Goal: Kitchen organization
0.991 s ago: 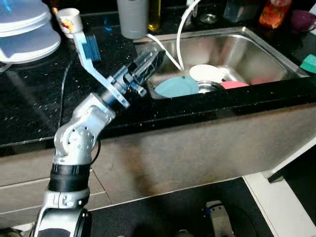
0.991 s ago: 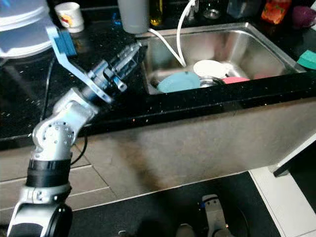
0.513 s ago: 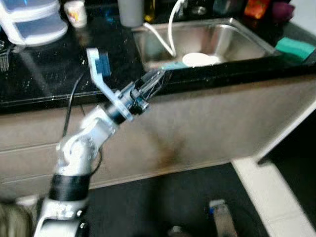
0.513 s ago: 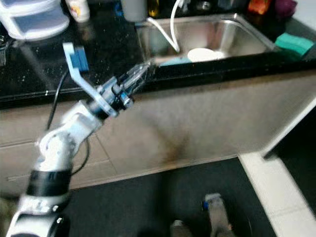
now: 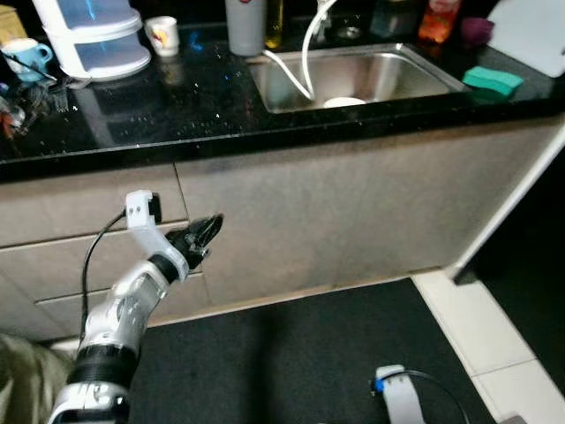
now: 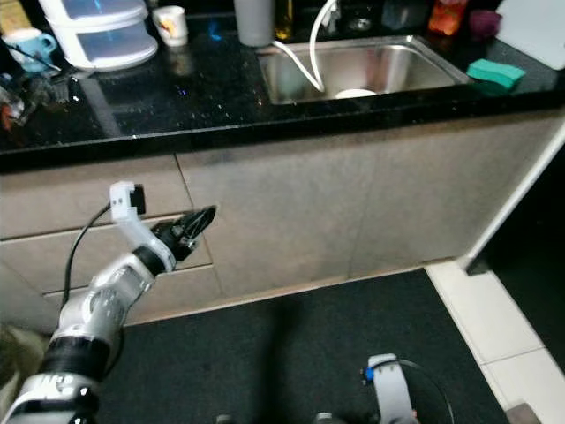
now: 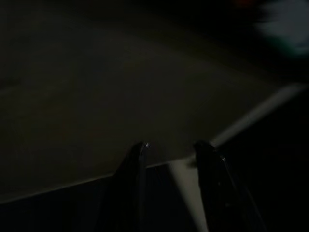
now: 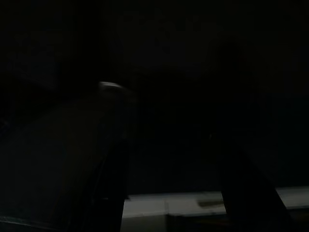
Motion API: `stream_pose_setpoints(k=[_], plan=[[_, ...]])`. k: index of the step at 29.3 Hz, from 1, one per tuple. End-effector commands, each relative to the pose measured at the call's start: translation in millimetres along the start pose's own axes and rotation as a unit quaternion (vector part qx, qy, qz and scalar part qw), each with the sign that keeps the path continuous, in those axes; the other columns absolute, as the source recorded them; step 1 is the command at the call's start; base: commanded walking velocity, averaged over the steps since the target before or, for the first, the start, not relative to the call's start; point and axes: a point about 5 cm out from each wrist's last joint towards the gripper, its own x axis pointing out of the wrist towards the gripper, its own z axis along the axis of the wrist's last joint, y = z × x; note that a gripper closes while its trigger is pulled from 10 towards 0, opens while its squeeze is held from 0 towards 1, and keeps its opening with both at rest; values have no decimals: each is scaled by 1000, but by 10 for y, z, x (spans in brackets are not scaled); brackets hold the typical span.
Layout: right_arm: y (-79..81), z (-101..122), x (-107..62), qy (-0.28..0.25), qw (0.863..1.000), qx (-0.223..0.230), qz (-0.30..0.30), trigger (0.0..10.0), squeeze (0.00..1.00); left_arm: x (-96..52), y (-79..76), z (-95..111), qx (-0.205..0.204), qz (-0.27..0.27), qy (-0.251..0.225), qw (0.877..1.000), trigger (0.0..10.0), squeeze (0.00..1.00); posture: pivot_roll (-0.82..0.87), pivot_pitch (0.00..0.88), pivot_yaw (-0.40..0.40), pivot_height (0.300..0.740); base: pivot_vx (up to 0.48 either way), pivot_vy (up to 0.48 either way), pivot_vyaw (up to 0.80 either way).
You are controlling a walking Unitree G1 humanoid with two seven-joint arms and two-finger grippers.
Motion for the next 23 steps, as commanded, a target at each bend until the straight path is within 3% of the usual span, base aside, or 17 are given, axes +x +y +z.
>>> stream_pose_setpoints(k=[1, 3, 5, 6, 8, 23], plan=[[4, -46, -7, 7, 1000, 5, 1, 10000, 0, -151, 244, -233, -14, 73, 29, 997, 10000, 0, 4, 154, 32, 740, 0, 0, 0], [2, -47, -7, 7, 1000, 4, 1, 10000, 0, -197, 305, -313, -24, 92, 38, 995, 10000, 0, 1, 155, 28, 740, 0, 0, 0], [0, -48, -8, 8, 1000, 4, 2, 10000, 0, -323, 435, -556, -33, 142, 76, 986, 10000, 0, 1, 155, 26, 740, 0, 0, 0], [0, -48, -8, 8, 1000, 4, 2, 10000, 0, -323, 435, -556, -33, 142, 76, 986, 10000, 0, 1, 155, 26, 740, 0, 0, 0], [1, -52, -9, 7, 1000, 6, 3, 10000, 0, -399, 469, -752, -28, 162, 111, 980, 10000, 0, -6, 156, 29, 740, 0, 0, 0], [3, -60, -10, 8, 1000, 6, 4, 10000, 0, -545, 588, -916, -34, 226, 126, 965, 10000, 0, -5, 161, 29, 740, 0, 0, 0]])
